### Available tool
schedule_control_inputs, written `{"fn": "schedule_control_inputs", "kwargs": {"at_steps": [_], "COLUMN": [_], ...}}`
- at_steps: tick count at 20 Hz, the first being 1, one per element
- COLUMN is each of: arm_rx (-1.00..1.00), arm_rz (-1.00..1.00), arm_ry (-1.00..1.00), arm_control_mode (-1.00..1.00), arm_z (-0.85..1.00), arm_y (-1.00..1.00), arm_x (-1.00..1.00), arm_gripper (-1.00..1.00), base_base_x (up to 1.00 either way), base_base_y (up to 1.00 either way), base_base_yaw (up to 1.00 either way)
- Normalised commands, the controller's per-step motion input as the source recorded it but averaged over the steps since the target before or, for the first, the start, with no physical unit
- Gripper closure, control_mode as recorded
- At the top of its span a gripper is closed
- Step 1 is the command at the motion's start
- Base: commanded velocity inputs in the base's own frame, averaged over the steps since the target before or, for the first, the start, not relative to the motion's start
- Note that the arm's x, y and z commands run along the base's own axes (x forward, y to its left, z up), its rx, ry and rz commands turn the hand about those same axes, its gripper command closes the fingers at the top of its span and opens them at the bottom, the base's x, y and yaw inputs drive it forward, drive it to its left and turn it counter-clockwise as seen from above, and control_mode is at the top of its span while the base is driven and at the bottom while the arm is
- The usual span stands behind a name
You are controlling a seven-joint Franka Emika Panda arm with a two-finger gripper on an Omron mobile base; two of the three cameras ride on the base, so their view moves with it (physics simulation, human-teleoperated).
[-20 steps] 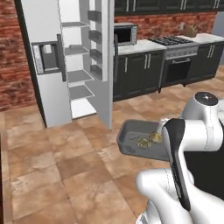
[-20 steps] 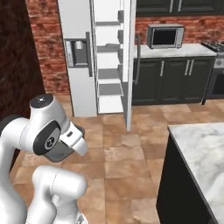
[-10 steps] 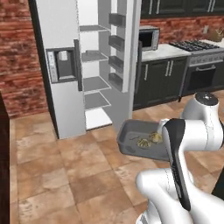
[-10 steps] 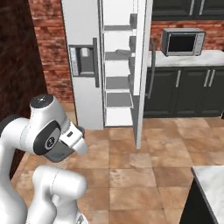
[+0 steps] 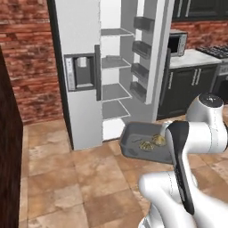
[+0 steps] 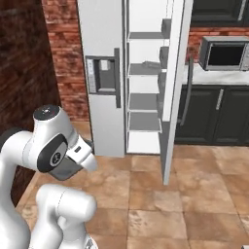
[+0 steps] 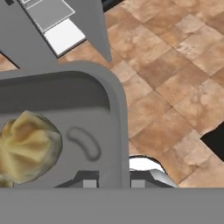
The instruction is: Place two dumplings into each of the tupperware containers and then place the containers in the fridge.
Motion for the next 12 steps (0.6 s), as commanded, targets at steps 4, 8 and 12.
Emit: {"fn": "schedule_control_inputs", "kwargs": {"at_steps": [4,8,12], "arm_rx": [0.0,0.0,0.0], "arm_rz": [0.0,0.0,0.0], "arm_ry": [0.0,0.0,0.0], "arm_control_mode": [1.0,1.0,1.0], "arm_z": [0.0,0.0,0.0], "arm_y": [0.0,0.0,0.0], "arm_x": [0.0,0.0,0.0], "arm_gripper": [1.0,1.0,1.0], "base_base_x": [0.79,0.94,0.98], "base_base_y": [0.0,-0.11,-0.29], "base_base_yaw": [0.26,0.2,0.17]}}
